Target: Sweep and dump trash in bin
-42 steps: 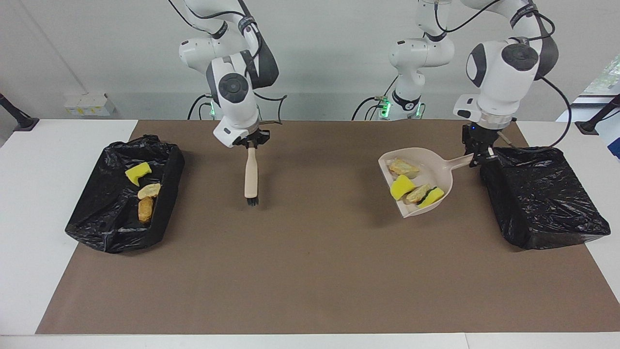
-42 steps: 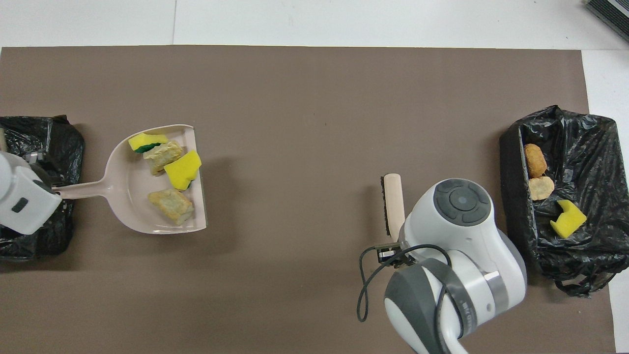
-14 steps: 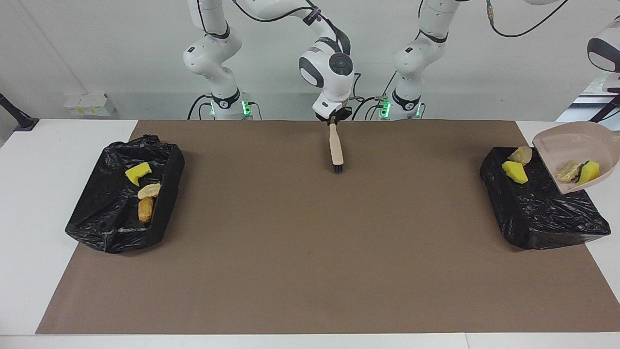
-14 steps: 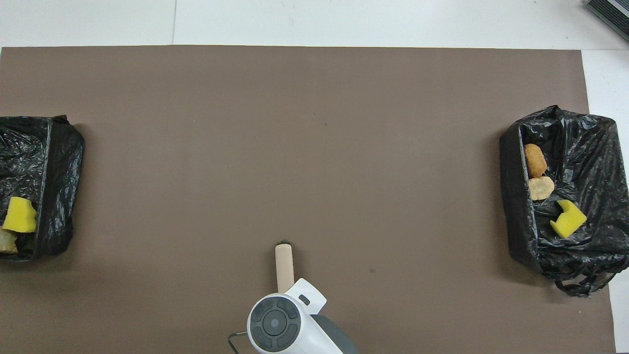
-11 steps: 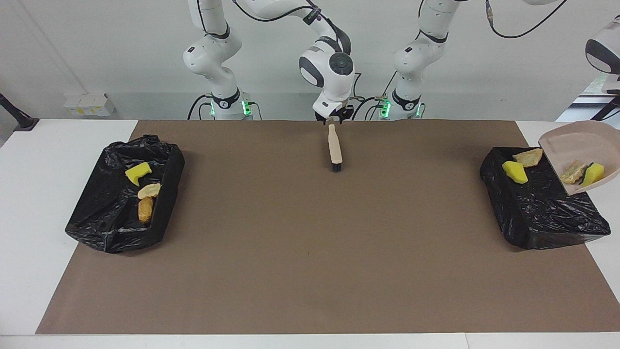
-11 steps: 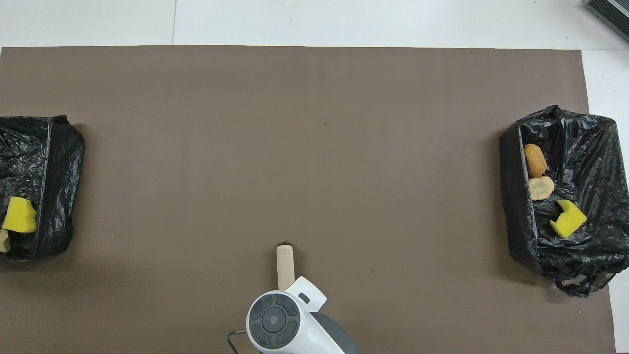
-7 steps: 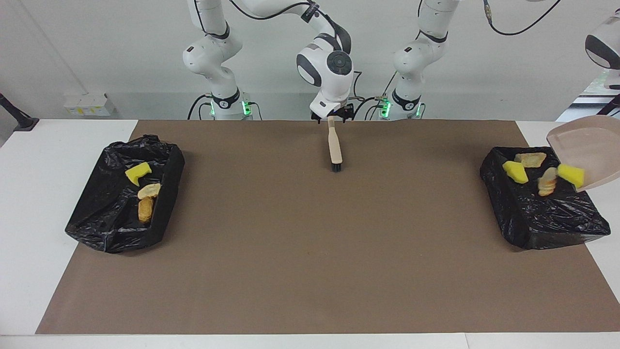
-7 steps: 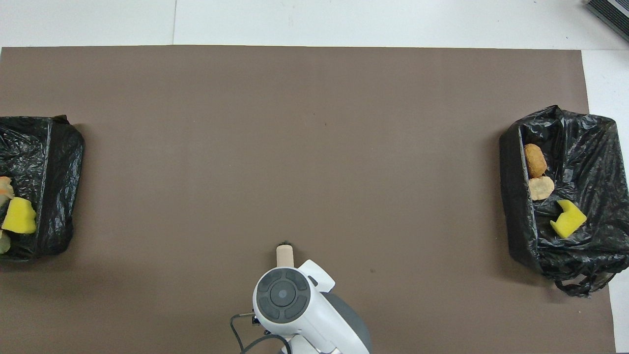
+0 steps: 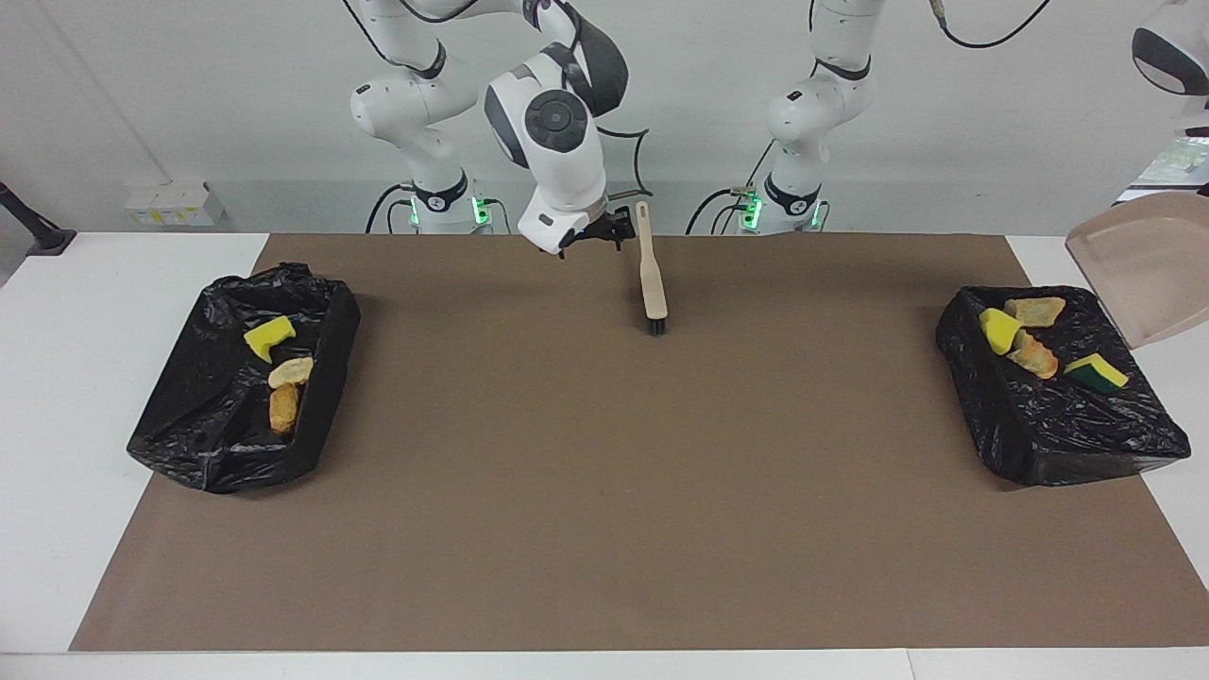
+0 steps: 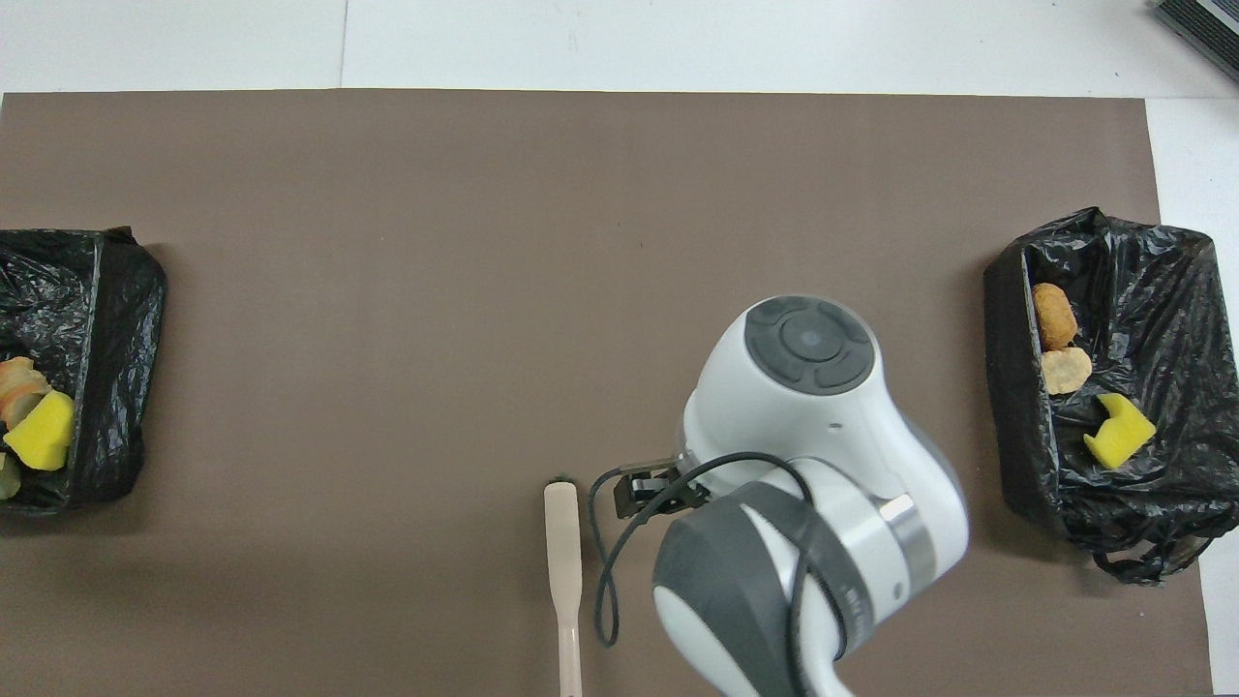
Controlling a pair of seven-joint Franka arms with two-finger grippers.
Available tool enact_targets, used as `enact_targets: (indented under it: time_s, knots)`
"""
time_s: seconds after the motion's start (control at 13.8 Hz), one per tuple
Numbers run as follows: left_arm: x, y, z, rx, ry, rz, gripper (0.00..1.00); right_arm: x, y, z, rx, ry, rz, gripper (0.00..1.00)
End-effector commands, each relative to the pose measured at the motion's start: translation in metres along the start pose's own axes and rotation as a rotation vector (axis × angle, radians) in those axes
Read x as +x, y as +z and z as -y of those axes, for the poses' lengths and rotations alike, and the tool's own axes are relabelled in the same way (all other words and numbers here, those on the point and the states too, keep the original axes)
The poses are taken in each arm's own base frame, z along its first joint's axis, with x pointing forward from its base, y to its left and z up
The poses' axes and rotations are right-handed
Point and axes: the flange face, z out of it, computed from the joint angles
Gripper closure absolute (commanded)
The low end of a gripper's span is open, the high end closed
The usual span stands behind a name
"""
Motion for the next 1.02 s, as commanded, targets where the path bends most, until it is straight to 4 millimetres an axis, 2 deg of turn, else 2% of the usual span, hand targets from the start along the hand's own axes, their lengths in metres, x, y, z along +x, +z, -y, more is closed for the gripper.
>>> enact_targets:
  time_s: [0.0,0.22,0.36,0.44,0.51,0.65,0.8,0.94]
  knots:
    - [0.057,-0.033,0.012,0.003,-0.004,-0.127,1.00,0.014,-0.029,-0.043,-0.017,-0.075,-0.003,0.00]
    - [0.119,-0.070,0.024,-0.038,-0.132,-0.258,1.00,0.026,-0.055,-0.108,-0.032,-0.123,-0.021,0.00]
    - [0.168,-0.093,0.029,-0.067,-0.194,-0.333,1.00,0.029,-0.070,-0.142,-0.049,-0.110,-0.050,0.00]
    - [0.194,-0.107,0.030,-0.094,-0.236,-0.374,1.00,0.031,-0.083,-0.177,-0.047,-0.059,-0.074,0.00]
    - [0.218,-0.125,0.030,-0.129,-0.284,-0.408,1.00,0.032,-0.093,-0.204,-0.058,-0.038,-0.091,0.00]
    - [0.257,-0.156,0.028,-0.182,-0.378,-0.475,1.00,0.031,-0.107,-0.234,-0.102,-0.062,-0.116,0.00]
    - [0.293,-0.187,0.027,-0.215,-0.465,-0.506,1.00,0.029,-0.119,-0.274,-0.109,-0.002,-0.141,0.00]
    - [0.338,-0.215,0.024,-0.332,-0.678,-0.558,1.00,0.021,-0.128,-0.316,-0.096,0.077,-0.158,0.00]
